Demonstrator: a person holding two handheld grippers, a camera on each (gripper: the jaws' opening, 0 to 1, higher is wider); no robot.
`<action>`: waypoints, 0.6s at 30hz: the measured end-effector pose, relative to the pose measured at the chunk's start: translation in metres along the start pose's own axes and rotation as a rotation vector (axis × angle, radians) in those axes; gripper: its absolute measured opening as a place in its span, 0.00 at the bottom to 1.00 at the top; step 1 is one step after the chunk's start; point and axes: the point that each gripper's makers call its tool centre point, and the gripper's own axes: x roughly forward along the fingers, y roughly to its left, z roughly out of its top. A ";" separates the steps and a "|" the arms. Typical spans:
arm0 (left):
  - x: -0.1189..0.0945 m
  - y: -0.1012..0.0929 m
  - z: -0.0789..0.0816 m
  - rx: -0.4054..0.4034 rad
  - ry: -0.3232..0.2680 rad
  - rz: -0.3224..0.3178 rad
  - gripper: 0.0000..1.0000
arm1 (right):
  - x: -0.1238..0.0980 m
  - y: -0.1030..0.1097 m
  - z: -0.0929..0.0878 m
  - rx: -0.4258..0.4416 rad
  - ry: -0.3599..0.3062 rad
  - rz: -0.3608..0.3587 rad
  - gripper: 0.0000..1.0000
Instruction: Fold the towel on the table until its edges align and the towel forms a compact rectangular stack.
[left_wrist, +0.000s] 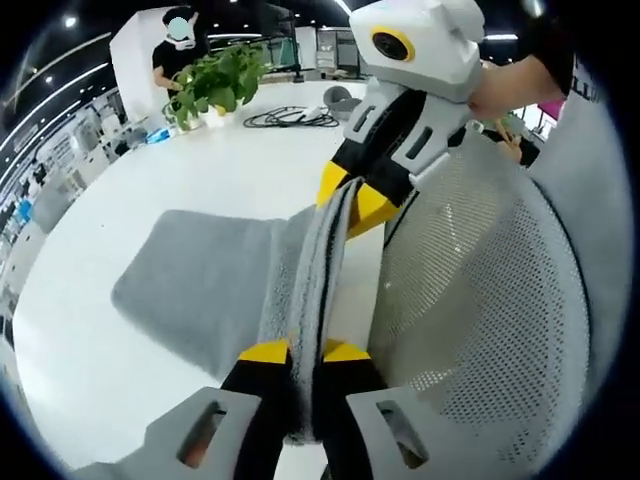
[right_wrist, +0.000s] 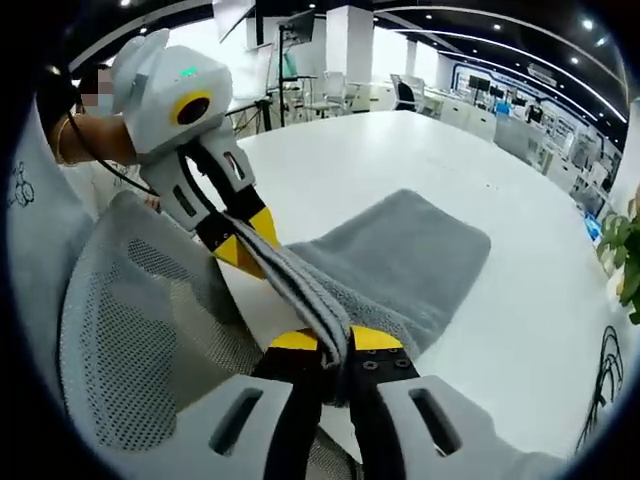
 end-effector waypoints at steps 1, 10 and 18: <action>-0.003 -0.003 0.001 -0.007 -0.006 -0.003 0.08 | -0.002 0.001 0.000 0.007 -0.002 0.003 0.06; -0.026 -0.007 0.015 -0.057 -0.067 -0.005 0.08 | -0.018 0.014 0.008 0.029 -0.029 0.025 0.06; -0.035 0.003 0.024 -0.079 -0.111 0.030 0.08 | -0.022 0.010 0.023 0.089 -0.063 0.047 0.06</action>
